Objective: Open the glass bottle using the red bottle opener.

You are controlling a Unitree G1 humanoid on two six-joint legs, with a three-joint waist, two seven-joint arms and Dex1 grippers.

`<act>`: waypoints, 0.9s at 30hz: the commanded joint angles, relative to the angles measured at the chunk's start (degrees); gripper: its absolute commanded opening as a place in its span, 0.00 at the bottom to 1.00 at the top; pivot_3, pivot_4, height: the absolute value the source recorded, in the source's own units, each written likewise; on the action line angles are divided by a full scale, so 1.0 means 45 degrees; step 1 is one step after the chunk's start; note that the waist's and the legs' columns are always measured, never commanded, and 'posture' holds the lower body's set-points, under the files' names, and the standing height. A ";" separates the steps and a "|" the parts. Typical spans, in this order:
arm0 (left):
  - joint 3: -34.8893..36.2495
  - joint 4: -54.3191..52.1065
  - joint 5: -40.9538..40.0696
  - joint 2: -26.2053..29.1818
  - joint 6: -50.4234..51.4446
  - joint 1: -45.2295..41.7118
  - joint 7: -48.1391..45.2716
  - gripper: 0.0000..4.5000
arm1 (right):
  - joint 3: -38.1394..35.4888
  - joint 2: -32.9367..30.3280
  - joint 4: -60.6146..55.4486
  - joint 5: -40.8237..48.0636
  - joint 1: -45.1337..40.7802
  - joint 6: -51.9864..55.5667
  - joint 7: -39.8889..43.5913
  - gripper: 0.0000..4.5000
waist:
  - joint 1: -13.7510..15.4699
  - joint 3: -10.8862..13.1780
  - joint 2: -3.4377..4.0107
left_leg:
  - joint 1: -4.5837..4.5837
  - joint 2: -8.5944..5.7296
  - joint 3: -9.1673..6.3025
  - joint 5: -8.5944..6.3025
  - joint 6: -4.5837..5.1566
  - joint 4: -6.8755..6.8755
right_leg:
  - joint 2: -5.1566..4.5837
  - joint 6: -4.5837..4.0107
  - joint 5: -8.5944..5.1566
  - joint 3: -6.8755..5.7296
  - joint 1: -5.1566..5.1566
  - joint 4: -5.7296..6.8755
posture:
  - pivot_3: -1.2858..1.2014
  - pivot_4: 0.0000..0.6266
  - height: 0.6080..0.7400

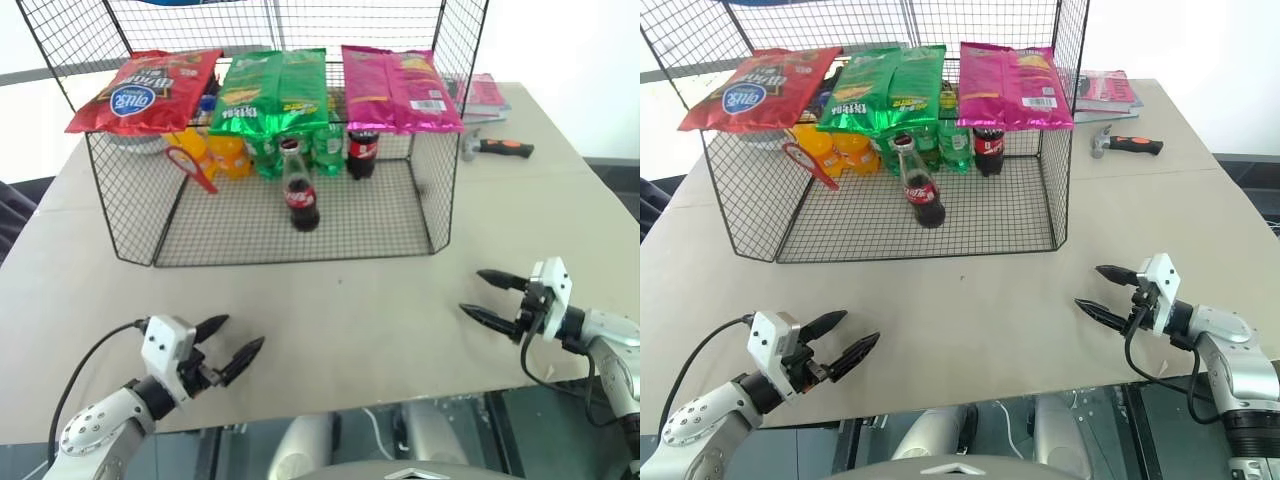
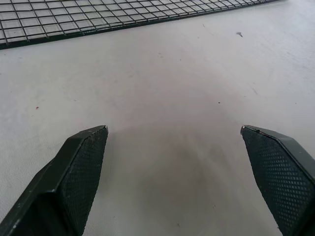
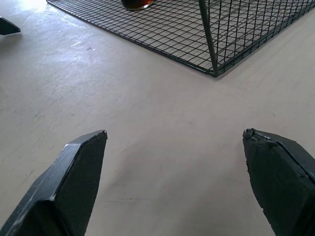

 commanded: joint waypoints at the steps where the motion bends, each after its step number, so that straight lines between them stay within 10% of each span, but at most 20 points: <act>1: -0.0006 -0.0106 0.0209 -0.0149 -0.0476 0.0010 0.0029 1.00 | -0.0277 -0.0084 -0.0185 0.0152 -0.0104 -0.0246 0.0101 0.99 | 0.0000 0.0000 0.0000 | 0.0000 0.0000 0.0000 0.0000 0.0000 0.0000 | 0.0000 0.0000 0.0000 0.0000 0.0000 0.0000 | 0.52 0.24 1.00; 27: 0.0826 0.2081 -0.0692 -0.0243 -0.1561 -0.1582 -0.0939 1.00 | 0.0188 0.0448 -0.2016 0.0520 0.0149 0.0098 -0.0354 0.99 | 0.0045 -0.0007 0.0012 | 0.0008 0.0003 -0.0003 0.0001 0.0000 0.0002 | 0.0007 0.0001 0.0001 -0.0003 0.0003 0.0007 | 0.52 0.24 1.00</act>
